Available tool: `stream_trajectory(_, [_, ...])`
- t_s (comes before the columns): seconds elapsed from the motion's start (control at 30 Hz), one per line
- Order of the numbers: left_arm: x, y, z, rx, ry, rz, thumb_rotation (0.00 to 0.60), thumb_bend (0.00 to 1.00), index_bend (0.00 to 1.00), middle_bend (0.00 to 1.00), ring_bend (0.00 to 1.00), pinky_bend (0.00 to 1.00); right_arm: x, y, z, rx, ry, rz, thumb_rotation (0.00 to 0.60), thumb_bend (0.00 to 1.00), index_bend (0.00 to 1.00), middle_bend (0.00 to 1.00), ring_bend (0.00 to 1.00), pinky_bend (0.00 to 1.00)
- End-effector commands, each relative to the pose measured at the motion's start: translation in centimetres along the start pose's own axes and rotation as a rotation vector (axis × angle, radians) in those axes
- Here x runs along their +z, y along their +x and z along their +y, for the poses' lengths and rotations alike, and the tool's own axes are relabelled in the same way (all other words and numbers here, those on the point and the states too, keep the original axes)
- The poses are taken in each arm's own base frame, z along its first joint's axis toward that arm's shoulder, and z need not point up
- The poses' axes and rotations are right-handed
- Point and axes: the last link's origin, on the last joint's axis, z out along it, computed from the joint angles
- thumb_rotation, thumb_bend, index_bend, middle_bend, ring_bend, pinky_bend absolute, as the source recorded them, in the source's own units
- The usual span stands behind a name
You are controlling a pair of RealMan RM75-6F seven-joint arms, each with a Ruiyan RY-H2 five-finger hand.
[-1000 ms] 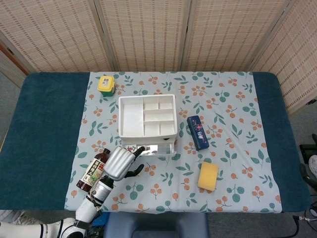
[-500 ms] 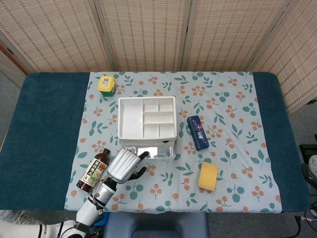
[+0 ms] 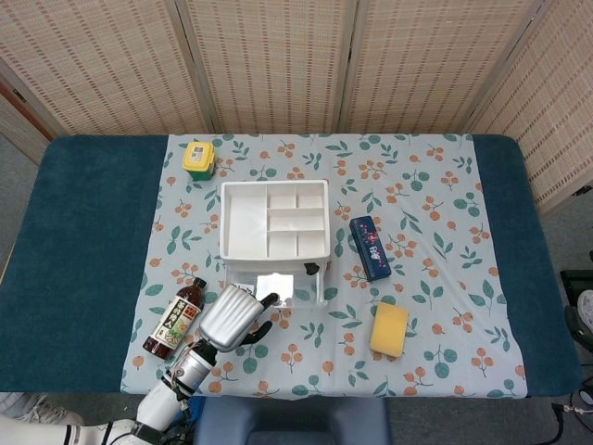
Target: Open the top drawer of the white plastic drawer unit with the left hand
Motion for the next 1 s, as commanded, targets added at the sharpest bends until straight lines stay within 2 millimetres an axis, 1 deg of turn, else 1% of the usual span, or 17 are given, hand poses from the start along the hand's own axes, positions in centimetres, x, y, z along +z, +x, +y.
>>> stream_trajectory(0.03, [-0.3,0.2,0.0,0.002,-0.002,-0.003,0.6,0.36,0.43,1.0,1.0,1.0,0.0,0.0,0.0,0.0,0.001,-0.001,0.6,0.39,0.0,0.01,0.01,0.02])
stream_trajectory(0.17, [-0.5,0.6,0.1,-0.001,-0.007,0.013,0.6,0.36,0.43,1.0,1.0,1.0,0.0,0.0,0.0,0.002,0.004,0.003,0.6,0.39,0.0,0.01,0.01,0.02])
stream_trajectory(0.4, [-0.8,1.1,-0.4,-0.001,-0.021,0.037,0.6,0.36,0.38,1.0,1.0,1.0,0.0,0.0,-0.1,0.007,0.007,0.003,0.6,0.39,0.0,0.01,0.01,0.02])
stream_trajectory(0.6, [-1.2,1.3,-1.0,0.002,-0.012,0.054,0.6,0.36,0.38,0.99,1.0,1.0,0.1,0.0,-0.1,0.008,0.013,0.006,0.6,0.39,0.0,0.01,0.01,0.02])
stream_trajectory(0.7, [-1.1,1.7,-1.6,0.015,-0.015,0.079,0.6,0.36,0.39,0.99,1.0,1.0,0.0,0.1,-0.1,0.008,0.016,0.01,0.6,0.39,0.0,0.01,0.01,0.02])
stream_trajectory(0.83, [-0.8,2.7,-3.2,0.056,-0.023,0.144,0.6,0.36,0.4,0.99,1.0,1.0,-0.1,0.5,0.0,0.004,0.015,0.018,0.6,0.39,0.0,0.01,0.01,0.02])
stream_trajectory(1.0, [-0.2,3.9,-4.9,0.119,-0.106,0.234,0.6,0.36,0.42,0.99,1.0,1.0,-0.1,0.8,0.0,-0.002,0.021,0.025,0.6,0.39,0.0,0.01,0.01,0.02])
